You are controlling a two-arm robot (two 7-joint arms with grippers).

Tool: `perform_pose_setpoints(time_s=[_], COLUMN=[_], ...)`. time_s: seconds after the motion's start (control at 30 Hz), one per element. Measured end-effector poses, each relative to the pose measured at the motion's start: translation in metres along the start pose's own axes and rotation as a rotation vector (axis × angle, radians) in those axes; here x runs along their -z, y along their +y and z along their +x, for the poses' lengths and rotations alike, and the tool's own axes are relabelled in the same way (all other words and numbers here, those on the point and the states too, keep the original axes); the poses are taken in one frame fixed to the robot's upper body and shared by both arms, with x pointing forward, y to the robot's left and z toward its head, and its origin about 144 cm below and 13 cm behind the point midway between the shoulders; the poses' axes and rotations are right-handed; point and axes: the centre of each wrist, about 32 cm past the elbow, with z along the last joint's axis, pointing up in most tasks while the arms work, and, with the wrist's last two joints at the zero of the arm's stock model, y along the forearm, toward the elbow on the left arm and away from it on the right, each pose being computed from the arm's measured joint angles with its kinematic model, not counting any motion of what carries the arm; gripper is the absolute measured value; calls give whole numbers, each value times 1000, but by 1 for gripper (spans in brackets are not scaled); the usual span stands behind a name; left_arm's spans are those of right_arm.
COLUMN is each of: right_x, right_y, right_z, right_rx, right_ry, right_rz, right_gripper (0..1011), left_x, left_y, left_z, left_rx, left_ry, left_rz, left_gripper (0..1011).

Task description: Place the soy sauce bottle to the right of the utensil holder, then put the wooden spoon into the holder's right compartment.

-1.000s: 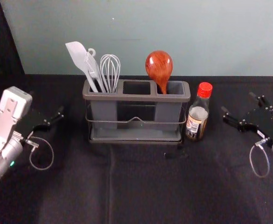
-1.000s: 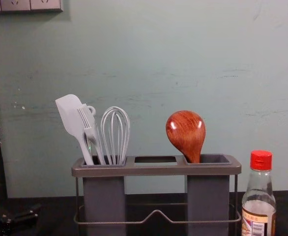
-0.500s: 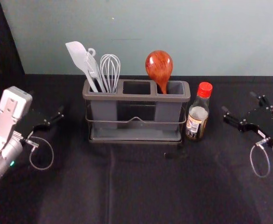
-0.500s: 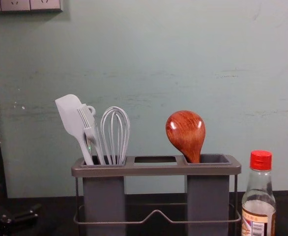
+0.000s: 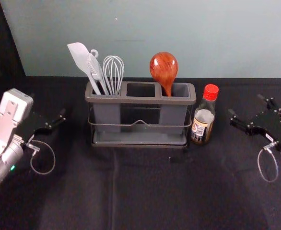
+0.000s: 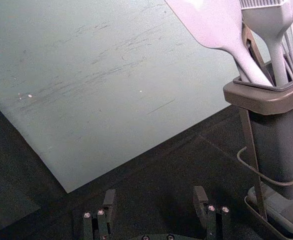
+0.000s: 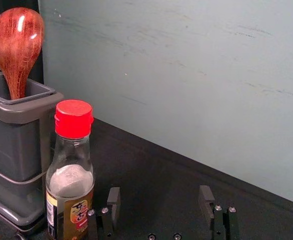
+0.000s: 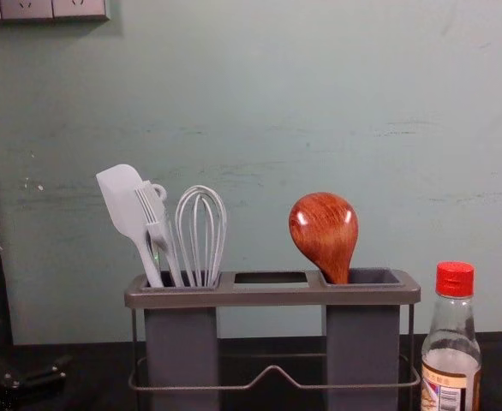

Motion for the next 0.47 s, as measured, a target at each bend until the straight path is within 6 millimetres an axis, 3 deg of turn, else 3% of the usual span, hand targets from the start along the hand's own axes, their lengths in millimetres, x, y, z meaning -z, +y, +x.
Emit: perform_pose_setpoints(time_s=[0.47], right_x=[0], right_y=[0], right_z=[0], right_rx=[0], right_ry=[0], right_rz=[0], right_gripper=[1002], left_x=[0], left_y=[0], left_z=[0], left_rx=[0], left_ry=[0], left_rz=[0], left_gripper=[1000])
